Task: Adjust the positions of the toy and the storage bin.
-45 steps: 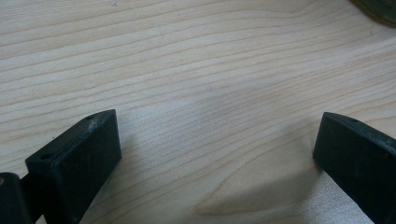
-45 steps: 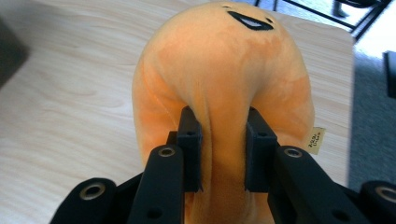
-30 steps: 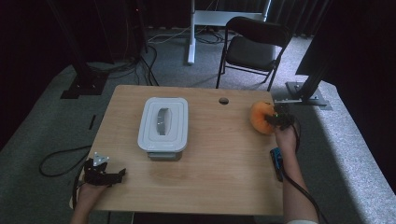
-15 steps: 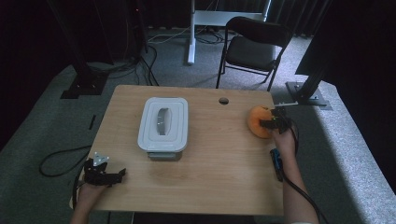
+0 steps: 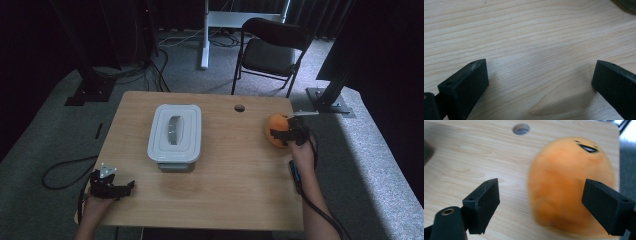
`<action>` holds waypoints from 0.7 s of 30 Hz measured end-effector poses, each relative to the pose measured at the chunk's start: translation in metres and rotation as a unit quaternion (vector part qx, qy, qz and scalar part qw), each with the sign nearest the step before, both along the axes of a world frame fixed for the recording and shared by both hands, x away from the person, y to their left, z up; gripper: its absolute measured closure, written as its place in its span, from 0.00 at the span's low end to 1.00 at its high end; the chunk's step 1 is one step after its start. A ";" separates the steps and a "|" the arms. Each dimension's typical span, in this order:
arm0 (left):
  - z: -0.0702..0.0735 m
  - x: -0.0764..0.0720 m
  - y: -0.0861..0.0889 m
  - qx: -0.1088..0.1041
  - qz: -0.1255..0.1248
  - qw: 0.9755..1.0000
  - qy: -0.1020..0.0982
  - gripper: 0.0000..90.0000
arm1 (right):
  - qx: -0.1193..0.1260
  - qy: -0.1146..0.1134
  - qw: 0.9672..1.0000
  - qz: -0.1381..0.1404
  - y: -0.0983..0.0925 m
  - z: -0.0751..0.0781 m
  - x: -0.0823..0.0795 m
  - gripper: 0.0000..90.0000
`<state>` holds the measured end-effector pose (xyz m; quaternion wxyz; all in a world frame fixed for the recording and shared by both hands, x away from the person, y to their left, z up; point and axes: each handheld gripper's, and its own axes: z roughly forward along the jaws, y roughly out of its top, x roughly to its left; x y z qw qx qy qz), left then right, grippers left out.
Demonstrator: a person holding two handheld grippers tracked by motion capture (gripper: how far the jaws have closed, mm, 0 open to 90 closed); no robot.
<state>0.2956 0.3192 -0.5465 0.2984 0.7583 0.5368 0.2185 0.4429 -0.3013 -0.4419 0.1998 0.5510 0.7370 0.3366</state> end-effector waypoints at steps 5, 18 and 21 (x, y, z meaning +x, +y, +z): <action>0.000 0.000 0.000 0.000 0.000 1.000 0.000 0.01 | 0.008 -0.050 0.998 0.030 0.025 -0.009 -0.023 0.13; 0.001 0.006 -0.002 -0.008 0.001 1.000 0.002 0.01 | 0.018 -0.077 0.989 0.125 0.083 -0.049 -0.052 0.14; 0.005 0.010 -0.003 -0.009 0.011 1.000 -0.012 0.01 | 0.009 -0.069 0.988 0.137 0.096 -0.056 -0.050 0.14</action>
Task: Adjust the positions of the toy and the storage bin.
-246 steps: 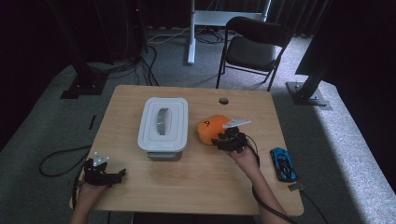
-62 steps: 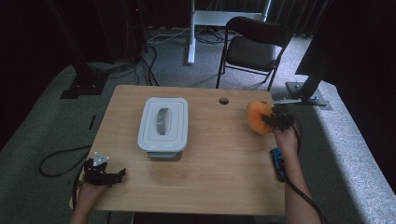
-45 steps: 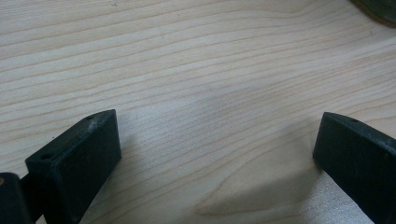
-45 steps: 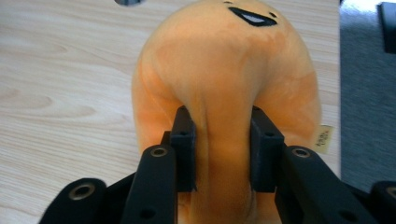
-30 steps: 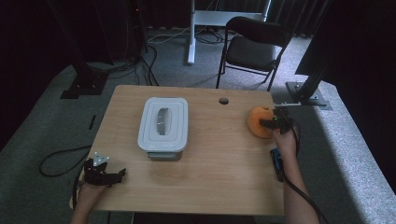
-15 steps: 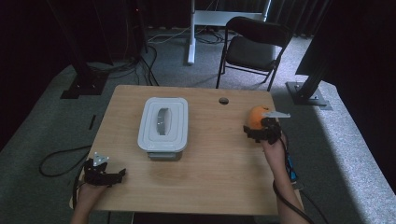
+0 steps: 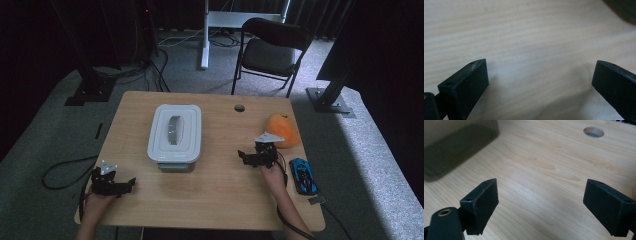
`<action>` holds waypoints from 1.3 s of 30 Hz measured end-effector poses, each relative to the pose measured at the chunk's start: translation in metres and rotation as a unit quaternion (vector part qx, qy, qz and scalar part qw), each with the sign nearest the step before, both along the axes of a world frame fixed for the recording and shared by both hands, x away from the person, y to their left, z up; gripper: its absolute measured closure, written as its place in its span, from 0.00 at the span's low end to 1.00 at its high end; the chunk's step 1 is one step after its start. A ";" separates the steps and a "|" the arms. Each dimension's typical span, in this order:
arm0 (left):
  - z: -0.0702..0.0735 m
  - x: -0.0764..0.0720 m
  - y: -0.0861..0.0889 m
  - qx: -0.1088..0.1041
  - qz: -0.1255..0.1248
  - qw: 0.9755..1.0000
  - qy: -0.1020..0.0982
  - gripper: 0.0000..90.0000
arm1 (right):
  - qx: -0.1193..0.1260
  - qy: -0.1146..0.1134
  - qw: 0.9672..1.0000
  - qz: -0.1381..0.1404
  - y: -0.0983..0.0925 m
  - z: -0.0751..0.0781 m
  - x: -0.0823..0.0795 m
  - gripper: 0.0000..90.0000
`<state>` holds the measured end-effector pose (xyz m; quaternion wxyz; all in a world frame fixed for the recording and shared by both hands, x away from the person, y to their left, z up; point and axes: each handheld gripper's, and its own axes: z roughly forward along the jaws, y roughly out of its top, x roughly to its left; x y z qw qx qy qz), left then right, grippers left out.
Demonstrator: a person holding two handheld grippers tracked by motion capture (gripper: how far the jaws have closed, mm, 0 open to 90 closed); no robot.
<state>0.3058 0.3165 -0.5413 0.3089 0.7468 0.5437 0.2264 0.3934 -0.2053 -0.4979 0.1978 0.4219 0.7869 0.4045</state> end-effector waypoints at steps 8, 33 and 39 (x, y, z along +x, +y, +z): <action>0.006 0.015 0.000 -0.008 0.008 1.000 -0.005 0.01 | 0.001 0.019 1.000 0.020 0.023 -0.011 0.008 0.14; 0.011 0.076 -0.024 -0.003 -0.029 1.000 -0.008 0.01 | 0.010 0.033 0.998 0.046 0.093 -0.025 0.047 0.14; 0.013 0.090 -0.026 -0.007 -0.031 0.999 -0.010 0.01 | 0.017 0.033 0.998 0.046 0.103 -0.027 0.054 0.14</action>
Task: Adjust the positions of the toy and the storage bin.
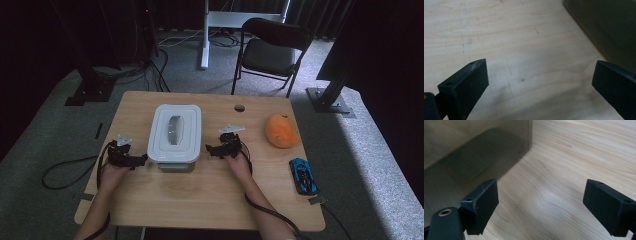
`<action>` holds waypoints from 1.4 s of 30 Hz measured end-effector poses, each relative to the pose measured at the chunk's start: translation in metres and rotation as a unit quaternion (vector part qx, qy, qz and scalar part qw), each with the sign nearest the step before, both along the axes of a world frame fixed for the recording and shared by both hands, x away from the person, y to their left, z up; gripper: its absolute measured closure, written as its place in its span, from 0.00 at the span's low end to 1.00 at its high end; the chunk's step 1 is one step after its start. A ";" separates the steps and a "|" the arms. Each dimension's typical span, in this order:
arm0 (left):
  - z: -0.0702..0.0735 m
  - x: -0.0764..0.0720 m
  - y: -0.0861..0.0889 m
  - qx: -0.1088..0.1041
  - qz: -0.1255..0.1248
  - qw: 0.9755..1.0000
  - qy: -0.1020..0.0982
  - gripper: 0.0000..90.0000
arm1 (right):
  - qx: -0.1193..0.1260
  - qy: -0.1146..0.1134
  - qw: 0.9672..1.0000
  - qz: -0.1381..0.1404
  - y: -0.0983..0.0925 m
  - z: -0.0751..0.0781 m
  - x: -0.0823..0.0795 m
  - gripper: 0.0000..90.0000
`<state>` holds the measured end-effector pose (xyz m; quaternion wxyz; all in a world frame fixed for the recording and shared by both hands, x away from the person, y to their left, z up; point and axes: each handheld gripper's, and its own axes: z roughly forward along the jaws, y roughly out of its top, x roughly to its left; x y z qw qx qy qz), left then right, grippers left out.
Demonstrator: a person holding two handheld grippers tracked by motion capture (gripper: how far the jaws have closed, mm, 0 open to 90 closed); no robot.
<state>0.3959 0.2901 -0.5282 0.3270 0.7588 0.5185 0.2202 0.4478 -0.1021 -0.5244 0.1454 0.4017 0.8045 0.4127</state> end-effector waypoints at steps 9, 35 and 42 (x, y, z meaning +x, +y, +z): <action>0.008 0.016 -0.003 0.001 -0.010 1.000 -0.002 0.01 | -0.001 -0.004 1.000 -0.012 0.007 -0.001 0.009 0.14; 0.014 0.032 -0.033 0.017 -0.040 0.999 -0.007 0.01 | 0.018 -0.007 1.000 -0.022 0.024 0.001 0.023 0.17; 0.014 0.026 -0.040 0.018 -0.043 0.999 -0.009 0.01 | 0.017 -0.005 1.000 -0.011 0.019 0.004 0.024 0.19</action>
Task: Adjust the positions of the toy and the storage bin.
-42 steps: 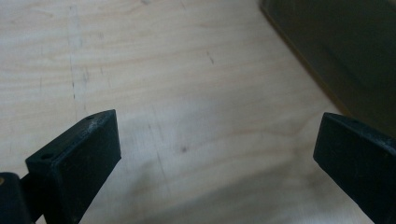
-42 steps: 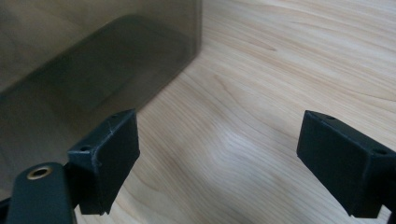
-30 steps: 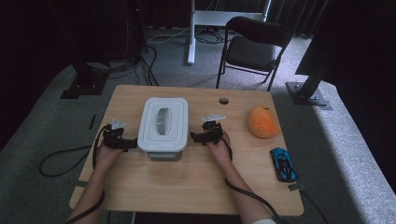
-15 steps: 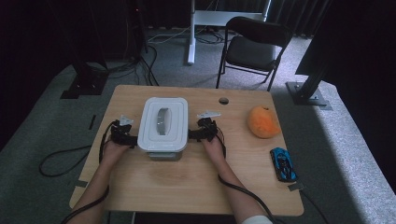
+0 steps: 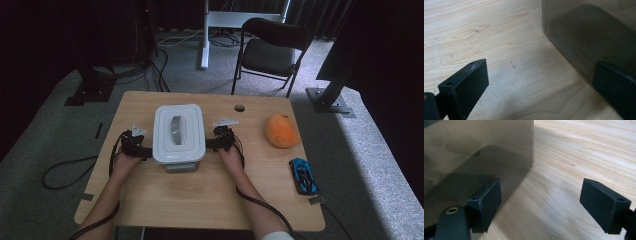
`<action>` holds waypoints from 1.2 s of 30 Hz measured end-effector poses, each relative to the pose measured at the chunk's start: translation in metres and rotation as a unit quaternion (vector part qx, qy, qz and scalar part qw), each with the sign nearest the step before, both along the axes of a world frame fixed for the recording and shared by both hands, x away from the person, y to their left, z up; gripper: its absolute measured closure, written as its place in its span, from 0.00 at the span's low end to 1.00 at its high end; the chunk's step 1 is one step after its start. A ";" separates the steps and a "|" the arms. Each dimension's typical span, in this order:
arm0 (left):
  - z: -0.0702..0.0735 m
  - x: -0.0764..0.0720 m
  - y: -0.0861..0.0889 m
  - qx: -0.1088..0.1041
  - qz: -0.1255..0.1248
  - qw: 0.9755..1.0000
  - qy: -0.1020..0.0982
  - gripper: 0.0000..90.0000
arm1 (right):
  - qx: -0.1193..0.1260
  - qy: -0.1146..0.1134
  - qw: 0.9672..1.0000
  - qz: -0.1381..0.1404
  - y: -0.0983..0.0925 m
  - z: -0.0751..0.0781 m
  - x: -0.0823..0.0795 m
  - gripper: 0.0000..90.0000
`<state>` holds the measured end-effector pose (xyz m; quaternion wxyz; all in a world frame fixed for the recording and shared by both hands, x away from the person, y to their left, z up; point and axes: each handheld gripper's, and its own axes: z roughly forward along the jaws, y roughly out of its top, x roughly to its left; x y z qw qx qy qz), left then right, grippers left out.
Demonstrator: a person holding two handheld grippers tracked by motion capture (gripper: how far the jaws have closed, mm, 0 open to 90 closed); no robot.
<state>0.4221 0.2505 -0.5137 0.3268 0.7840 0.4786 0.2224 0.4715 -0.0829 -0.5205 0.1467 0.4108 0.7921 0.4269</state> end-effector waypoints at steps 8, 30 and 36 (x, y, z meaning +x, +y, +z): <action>0.001 -0.002 -0.013 -0.002 -0.021 1.000 0.006 0.01 | -0.004 0.003 1.000 0.000 -0.011 0.000 0.001 0.21; 0.004 -0.008 -0.046 0.001 -0.040 0.999 -0.005 0.01 | 0.001 0.006 1.000 0.016 -0.045 0.003 -0.008 0.24; 0.002 -0.009 -0.057 -0.010 -0.044 0.999 -0.006 0.01 | 0.017 0.008 1.000 0.012 -0.057 0.002 -0.012 0.25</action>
